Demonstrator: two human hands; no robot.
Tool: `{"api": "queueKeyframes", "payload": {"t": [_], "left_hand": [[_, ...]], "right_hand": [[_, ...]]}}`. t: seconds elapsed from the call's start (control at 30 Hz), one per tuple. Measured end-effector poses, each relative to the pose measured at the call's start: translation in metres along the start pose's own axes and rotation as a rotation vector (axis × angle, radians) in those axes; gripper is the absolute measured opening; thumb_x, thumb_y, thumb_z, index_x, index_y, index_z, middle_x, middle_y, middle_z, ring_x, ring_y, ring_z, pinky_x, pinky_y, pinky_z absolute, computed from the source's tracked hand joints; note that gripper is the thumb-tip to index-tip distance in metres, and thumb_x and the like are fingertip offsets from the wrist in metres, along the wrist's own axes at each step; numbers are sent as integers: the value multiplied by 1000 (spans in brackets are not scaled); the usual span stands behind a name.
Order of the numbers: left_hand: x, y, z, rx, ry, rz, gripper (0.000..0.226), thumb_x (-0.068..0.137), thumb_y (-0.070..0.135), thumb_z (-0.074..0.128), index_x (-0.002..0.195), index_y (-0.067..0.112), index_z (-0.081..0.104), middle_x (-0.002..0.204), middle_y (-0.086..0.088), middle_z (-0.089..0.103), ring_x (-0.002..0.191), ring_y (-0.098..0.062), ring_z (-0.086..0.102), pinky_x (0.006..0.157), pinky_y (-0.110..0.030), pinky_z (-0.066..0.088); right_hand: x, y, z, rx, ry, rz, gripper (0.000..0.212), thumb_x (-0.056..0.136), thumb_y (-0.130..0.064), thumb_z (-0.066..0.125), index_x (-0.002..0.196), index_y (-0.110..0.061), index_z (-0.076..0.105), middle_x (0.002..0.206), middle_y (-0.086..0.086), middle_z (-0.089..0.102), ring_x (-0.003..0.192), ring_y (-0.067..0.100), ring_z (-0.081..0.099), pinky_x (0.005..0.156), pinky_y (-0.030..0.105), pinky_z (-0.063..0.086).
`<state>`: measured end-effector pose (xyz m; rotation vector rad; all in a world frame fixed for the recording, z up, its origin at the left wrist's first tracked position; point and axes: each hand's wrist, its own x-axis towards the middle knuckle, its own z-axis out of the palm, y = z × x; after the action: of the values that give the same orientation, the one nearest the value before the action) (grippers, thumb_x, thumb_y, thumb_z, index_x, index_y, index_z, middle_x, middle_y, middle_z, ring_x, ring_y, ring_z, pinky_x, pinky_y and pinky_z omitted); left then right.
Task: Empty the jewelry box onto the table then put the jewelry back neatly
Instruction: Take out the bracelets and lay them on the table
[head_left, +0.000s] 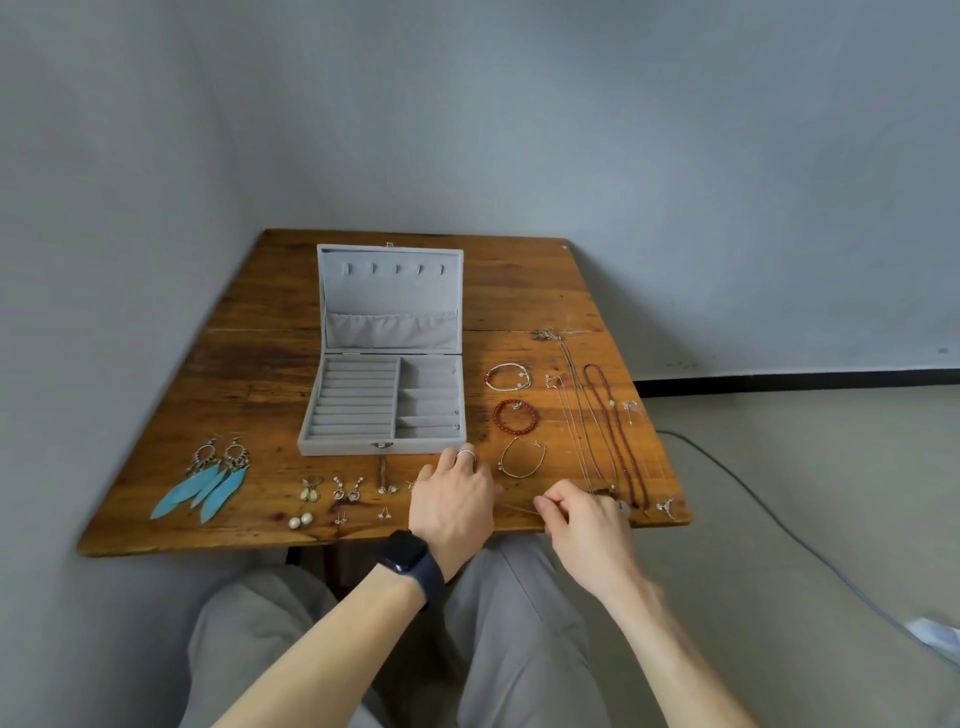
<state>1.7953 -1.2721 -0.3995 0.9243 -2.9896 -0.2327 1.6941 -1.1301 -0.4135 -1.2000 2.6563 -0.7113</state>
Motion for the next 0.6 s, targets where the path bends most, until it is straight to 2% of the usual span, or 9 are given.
{"api": "queueKeyframes", "payload": {"t": [0.07,0.17,0.23,0.37,0.6], "left_hand": [[3,2,3,71,-4,1,38,105,35,44,135,13,53,148,-8,38,131,-26,38,100,-39,39],[3,2,6,135,14,17,38,102,32,49,135,13,53,151,-9,34,132,-27,37,99,-38,38],[3,2,7,147,20,31,38,101,32,50,134,14,54,152,-8,33,132,-26,36,99,-38,38],[4,4,5,140,29,42,37,100,31,47,132,14,55,155,-7,30,133,-26,35,99,-39,38],[4,2,-2,135,66,41,31,101,32,44,123,17,60,151,-7,40,129,-25,41,95,-38,39]], "right_hand": [[7,2,-1,-33,25,-24,20,97,-42,59,87,-25,63,66,-7,65,58,9,51,51,21,31],[15,7,-4,-48,36,-8,25,94,-48,62,82,-26,59,60,-8,59,56,11,51,50,20,27],[16,8,-3,-92,55,-26,27,95,-48,61,81,-24,57,60,-8,57,57,15,52,52,22,31],[15,7,0,-187,99,-68,27,97,-45,57,86,-21,60,72,-3,69,68,21,66,60,27,41],[10,7,-2,-226,145,-36,15,99,-34,56,94,-20,61,82,-3,71,71,19,68,60,23,39]]}}
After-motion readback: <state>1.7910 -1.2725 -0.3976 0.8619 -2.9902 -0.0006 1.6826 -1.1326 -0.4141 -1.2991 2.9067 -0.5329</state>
